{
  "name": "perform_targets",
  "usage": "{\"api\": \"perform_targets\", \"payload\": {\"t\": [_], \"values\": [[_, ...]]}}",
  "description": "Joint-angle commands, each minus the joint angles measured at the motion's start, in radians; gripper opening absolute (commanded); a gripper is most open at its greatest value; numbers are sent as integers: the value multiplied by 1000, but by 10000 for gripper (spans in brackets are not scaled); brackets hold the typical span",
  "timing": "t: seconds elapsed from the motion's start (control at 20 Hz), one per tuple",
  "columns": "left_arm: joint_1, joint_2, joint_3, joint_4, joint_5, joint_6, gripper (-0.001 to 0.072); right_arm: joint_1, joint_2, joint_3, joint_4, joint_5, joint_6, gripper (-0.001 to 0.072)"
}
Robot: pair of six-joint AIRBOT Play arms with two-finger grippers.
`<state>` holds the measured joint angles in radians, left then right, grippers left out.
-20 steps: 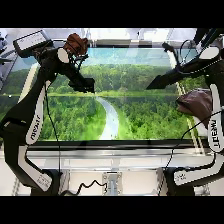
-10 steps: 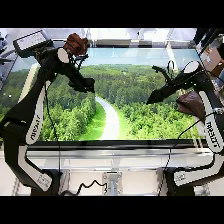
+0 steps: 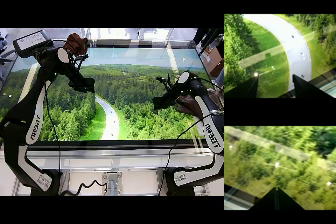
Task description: Fold the shirts.
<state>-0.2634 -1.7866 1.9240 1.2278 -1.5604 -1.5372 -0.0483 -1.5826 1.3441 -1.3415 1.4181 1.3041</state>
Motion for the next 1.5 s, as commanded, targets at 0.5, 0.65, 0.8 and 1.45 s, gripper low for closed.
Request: {"api": "perform_targets", "payload": {"t": [0.5, 0.65, 0.8, 1.45], "values": [[1, 0, 0, 7, 26, 1, 499, -214, 84, -9, -339, -133, 198, 110], [1, 0, 0, 7, 27, 1, 499, -280, 84, -9, -195, -109, 153, 332], [1, 0, 0, 0, 49, 0, 499, -295, 84, -10, -190, -92, 99, 51], [1, 0, 0, -4, 52, 0, 499, -217, 84, -14, 512, -3, -165, 40]]}}
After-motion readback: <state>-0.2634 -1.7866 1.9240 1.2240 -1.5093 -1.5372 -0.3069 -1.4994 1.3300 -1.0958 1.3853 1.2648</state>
